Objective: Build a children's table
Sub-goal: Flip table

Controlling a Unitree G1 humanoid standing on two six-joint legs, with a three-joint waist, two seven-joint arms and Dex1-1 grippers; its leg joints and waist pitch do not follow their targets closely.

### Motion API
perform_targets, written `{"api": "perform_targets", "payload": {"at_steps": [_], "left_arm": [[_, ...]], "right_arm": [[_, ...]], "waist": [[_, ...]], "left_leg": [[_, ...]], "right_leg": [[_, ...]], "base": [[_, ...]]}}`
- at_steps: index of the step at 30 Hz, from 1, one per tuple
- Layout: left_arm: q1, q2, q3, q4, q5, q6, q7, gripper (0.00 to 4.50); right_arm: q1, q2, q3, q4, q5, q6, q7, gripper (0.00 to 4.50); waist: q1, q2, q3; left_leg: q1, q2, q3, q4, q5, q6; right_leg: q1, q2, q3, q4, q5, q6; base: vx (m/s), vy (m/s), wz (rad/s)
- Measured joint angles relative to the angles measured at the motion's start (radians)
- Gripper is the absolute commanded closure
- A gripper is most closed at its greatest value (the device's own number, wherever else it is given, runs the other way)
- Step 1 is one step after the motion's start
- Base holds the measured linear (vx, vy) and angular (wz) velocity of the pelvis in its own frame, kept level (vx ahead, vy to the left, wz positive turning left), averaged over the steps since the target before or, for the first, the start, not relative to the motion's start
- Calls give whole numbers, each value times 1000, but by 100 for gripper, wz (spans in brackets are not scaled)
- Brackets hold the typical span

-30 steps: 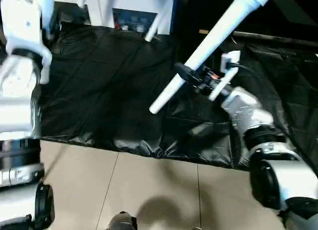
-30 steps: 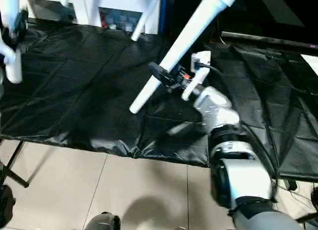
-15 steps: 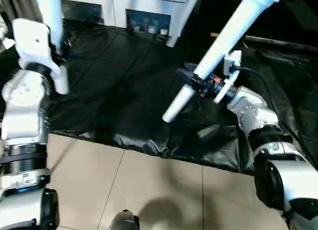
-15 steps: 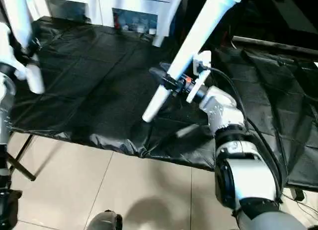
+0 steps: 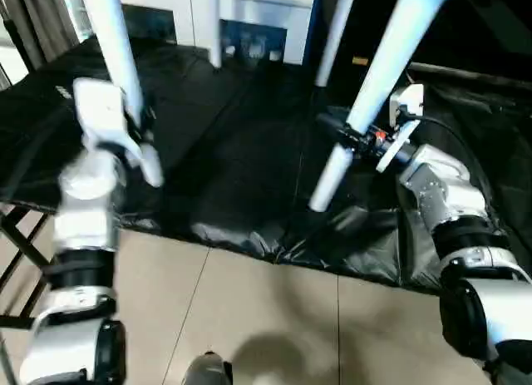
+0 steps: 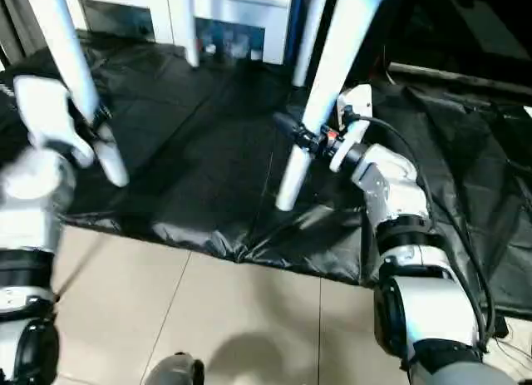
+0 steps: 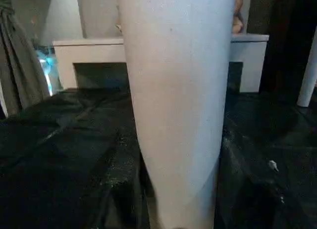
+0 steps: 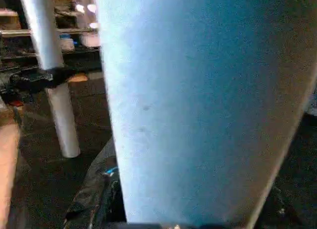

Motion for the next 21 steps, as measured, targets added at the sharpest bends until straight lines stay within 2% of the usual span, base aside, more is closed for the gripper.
{"api": "perform_targets", "payload": {"at_steps": [2, 4, 6, 11, 12, 13, 15, 17, 21], "left_arm": [[-14, 6, 0, 53, 0, -41, 0, 284], [-17, 14, 0, 87, 3, -70, 0, 214], [-16, 20, -3, 120, 16, -96, -5, 214], [21, 26, -4, 154, 7, -154, -49, 149], [42, 27, -4, 154, 0, -170, -55, 149], [67, 28, -4, 157, -4, -185, -66, 124], [104, 22, -4, 153, -14, -201, -74, 120], [192, 16, -2, 83, -30, -232, -93, 118], [308, 5, 7, -31, -67, -244, -113, 118]], "right_arm": [[13, 20, 11, 0, -35, -56, -73, 289], [21, 38, 17, 4, -52, -80, -128, 235], [30, 61, 32, 17, -78, -101, -184, 235], [83, 113, 33, 62, -94, -123, -298, 188], [95, 121, 33, 62, -94, -128, -303, 188], [111, 125, 33, 63, -94, -136, -310, 158], [135, 130, 33, 55, -96, -144, -317, 149], [193, 146, 33, 11, -92, -161, -322, 147], [279, 155, 35, -22, -93, -169, -344, 147]], "waist": [[-5, -3, -2], [-12, -9, -6], [-22, -11, -8], [-43, -11, -7], [-49, -11, -7], [-53, -12, -7], [-58, -13, -7], [-62, -13, -7], [-62, -14, -7]], "left_leg": [[4, 0, 0, -1, 0, 0], [10, 0, 0, -5, 0, 0], [19, -2, 0, -12, 0, -1], [19, -3, -1, -20, 0, -1], [19, -4, 0, -20, 0, -1], [19, -5, 0, -19, 0, -1], [18, -6, 1, -20, 0, -1], [19, -6, 1, -19, 0, 0], [16, -5, 3, -20, 0, 0]], "right_leg": [[2, 0, 0, -1, -1, 1], [3, 0, -1, -6, -1, 2], [9, 0, -1, -13, -2, 3], [14, 0, -3, -33, -2, 3], [14, 0, -2, -35, -2, 3], [15, -1, -1, -36, -2, 3], [14, -1, 0, -38, -2, 3], [15, -1, 1, -41, -1, 2], [13, -1, 1, -38, 5, -4]], "base": [[0, 0, 0], [0, 0, 0], [0, 0, 0], [0, 0, 0], [0, 0, 0], [0, 0, 0], [0, 0, 0], [0, 0, 0], [32, 3, -5]]}}
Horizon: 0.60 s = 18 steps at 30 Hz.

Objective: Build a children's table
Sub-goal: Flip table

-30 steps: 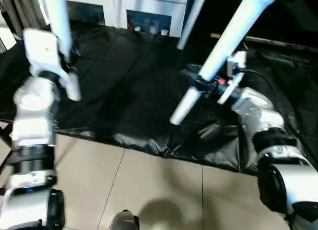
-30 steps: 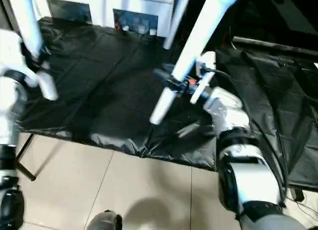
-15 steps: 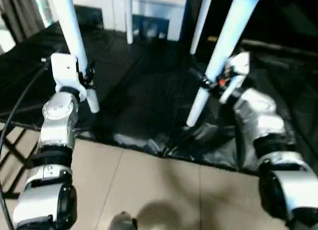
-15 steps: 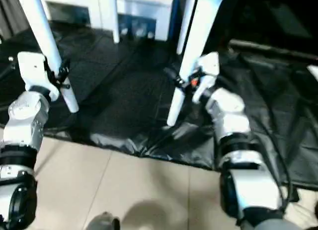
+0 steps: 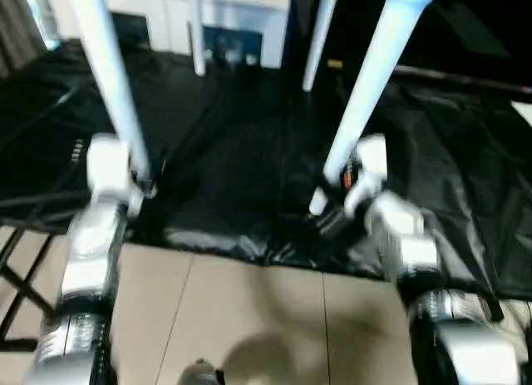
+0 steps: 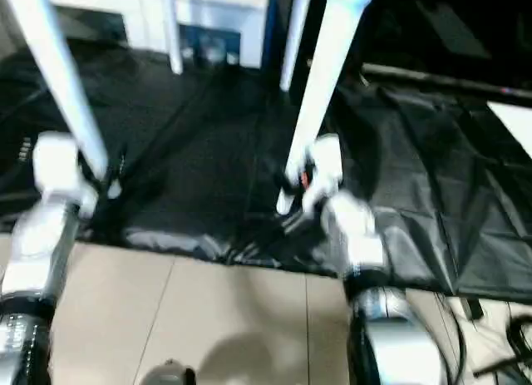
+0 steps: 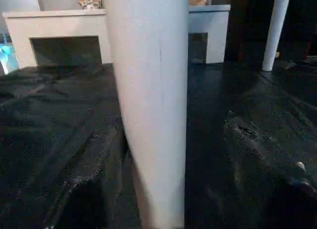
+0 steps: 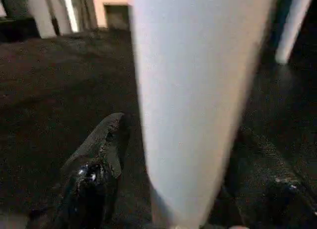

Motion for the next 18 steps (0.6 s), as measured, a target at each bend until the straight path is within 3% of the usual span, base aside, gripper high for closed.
{"api": "perform_targets", "payload": {"at_steps": [8, 11, 15, 18], "left_arm": [[166, -28, -22, -236, -41, 29, -30, 118], [258, -41, -31, -358, -57, 77, -22, 118], [316, -64, -43, -460, -67, 153, -9, 118], [325, -65, -52, -480, -57, 164, 2, 118]], "right_arm": [[103, 15, -1, -81, -5, -75, -63, 147], [218, 18, 0, -240, -5, -56, -82, 147], [318, 20, 6, -393, -3, 5, -112, 147], [342, 27, 27, -439, -5, 18, -125, 147]], "waist": [[6, 0, 0], [6, 4, -1], [2, 8, 0], [-2, 13, 0]], "left_leg": [[3, 3, 4, -14, 0, -1], [4, 3, 7, -16, 1, -1], [4, 4, 9, -17, 0, -1], [6, 4, 9, -18, 0, -1]], "right_leg": [[-7, 2, 0, 5, 2, -3], [-7, 2, 1, 4, -1, 2], [-8, 3, 3, 3, -1, 2], [-8, 3, 3, 3, -4, 8]], "base": [[0, 0, 0], [0, 0, 0], [0, 0, 0], [0, 0, 0]]}}
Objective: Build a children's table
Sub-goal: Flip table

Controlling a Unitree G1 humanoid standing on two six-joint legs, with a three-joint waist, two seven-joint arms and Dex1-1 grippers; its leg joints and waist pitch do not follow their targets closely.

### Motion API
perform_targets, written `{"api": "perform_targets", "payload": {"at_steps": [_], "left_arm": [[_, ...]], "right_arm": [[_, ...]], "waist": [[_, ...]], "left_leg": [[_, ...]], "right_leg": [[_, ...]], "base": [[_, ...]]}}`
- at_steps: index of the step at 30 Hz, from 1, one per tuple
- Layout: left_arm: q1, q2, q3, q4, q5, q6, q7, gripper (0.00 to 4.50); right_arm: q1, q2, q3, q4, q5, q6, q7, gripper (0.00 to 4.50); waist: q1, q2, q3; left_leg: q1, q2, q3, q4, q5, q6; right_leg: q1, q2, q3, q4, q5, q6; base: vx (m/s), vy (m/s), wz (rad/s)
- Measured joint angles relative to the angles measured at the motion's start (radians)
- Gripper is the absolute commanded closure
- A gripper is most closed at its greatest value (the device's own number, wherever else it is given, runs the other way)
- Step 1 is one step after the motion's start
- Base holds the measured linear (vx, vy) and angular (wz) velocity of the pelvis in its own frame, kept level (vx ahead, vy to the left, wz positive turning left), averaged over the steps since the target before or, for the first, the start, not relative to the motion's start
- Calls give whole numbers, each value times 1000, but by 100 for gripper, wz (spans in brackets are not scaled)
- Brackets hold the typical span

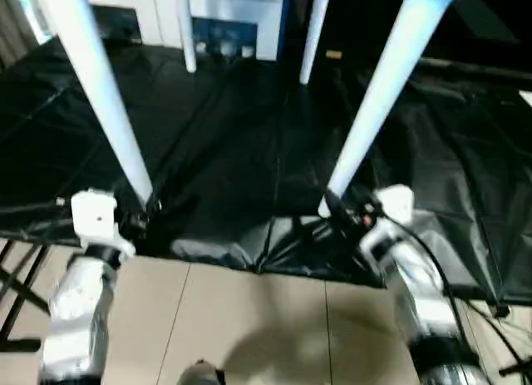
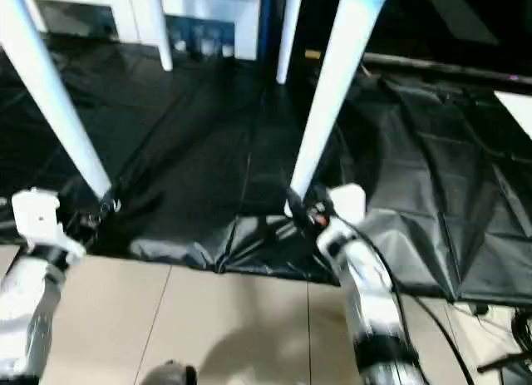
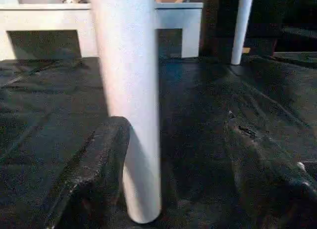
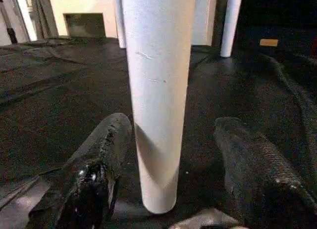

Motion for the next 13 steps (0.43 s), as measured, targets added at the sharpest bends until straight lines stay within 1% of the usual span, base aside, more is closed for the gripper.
{"api": "perform_targets", "payload": {"at_steps": [3, 5, 7, 9, 11, 13], "left_arm": [[0, 3, -20, 2, 28, 0, 6, 118], [14, 11, -25, -22, 29, 21, 7, 118], [66, 38, -26, -98, 43, 55, 10, 118], [85, 37, -19, -166, 36, 121, 25, 118], [86, 24, -16, -223, 17, 180, 44, 118], [100, 16, -22, -269, 22, 192, 53, 118]], "right_arm": [[18, 14, 15, -25, -20, 13, -35, 147], [64, 16, 16, -79, -22, 47, -51, 147], [138, 4, 14, -191, -21, 113, -69, 147], [176, -16, 5, -267, -17, 173, -91, 147], [182, -19, -3, -321, -11, 219, -109, 147], [189, -18, -2, -378, -8, 254, -123, 147]], "waist": [[-7, 4, 1], [-12, 4, 2], [-20, 6, 3], [-24, 9, 4], [-30, 9, 4], [-36, 9, 4]], "left_leg": [[0, 0, -1, -1, 0, 0], [1, 0, -1, -1, 0, 0], [1, 0, -1, 0, 0, 0], [1, 0, -1, 0, 0, 0], [1, 0, -1, 0, 0, 0], [3, 0, -2, 0, 0, 0]], "right_leg": [[0, 0, 0, 0, 0, 1], [0, 0, 0, -1, 0, 1], [1, 0, 0, -3, -1, 1], [0, 0, 0, -4, -1, 1], [0, 0, 0, -4, -1, 1], [-1, 0, 0, -5, -1, 1]], "base": [[0, 0, 0], [0, 0, 0], [0, 0, 0], [0, 0, 0], [0, 0, 0], [0, 0, 0]]}}
